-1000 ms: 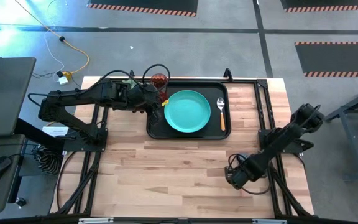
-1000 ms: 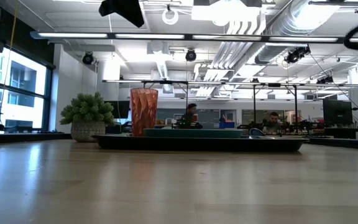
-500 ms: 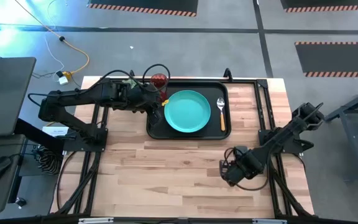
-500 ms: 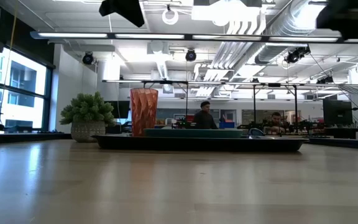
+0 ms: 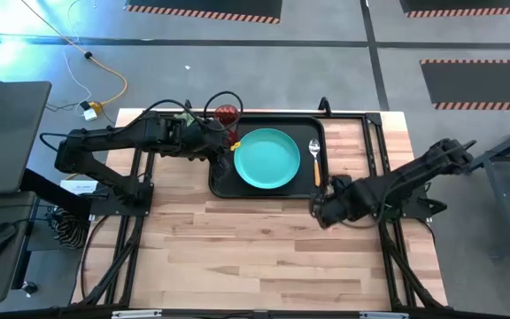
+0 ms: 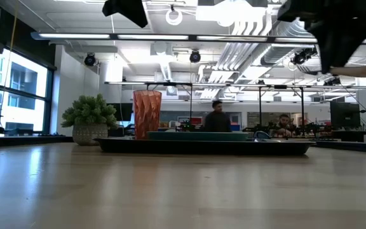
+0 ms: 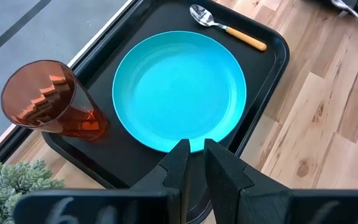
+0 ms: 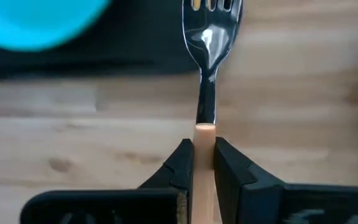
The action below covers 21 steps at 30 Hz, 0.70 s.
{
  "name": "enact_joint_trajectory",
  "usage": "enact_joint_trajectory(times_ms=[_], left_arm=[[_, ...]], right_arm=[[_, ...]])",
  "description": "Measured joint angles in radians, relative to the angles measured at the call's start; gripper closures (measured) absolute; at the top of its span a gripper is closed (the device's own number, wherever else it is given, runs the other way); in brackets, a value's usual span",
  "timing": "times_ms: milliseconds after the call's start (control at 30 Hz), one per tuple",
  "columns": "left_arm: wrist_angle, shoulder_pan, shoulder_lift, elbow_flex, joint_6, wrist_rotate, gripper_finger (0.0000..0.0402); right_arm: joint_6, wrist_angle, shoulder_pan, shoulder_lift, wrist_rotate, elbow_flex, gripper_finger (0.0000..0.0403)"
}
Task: Pick and place plate/cup/fork/spoon on tray
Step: Put the yellow fork on the black tray
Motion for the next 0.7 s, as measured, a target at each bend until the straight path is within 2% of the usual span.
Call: enact_joint_trajectory(times_ms=[367,533,700], left_arm=[[0.0,0.001,0.0,0.0,0.001,-0.002,0.0362],[0.0,0.001,0.0,0.0,0.001,-0.002,0.0362],[0.0,0.001,0.0,0.0,0.041,-0.004,0.0362]], right_arm=[[-0.313,-0.028,-0.303,-0.136,0.105,0.0,0.0382],[-0.472,0.002,-0.456,-0.157,0.098,0.0,0.0382],[-0.63,0.107,-0.591,-0.158,0.081,0.0,0.0382]])
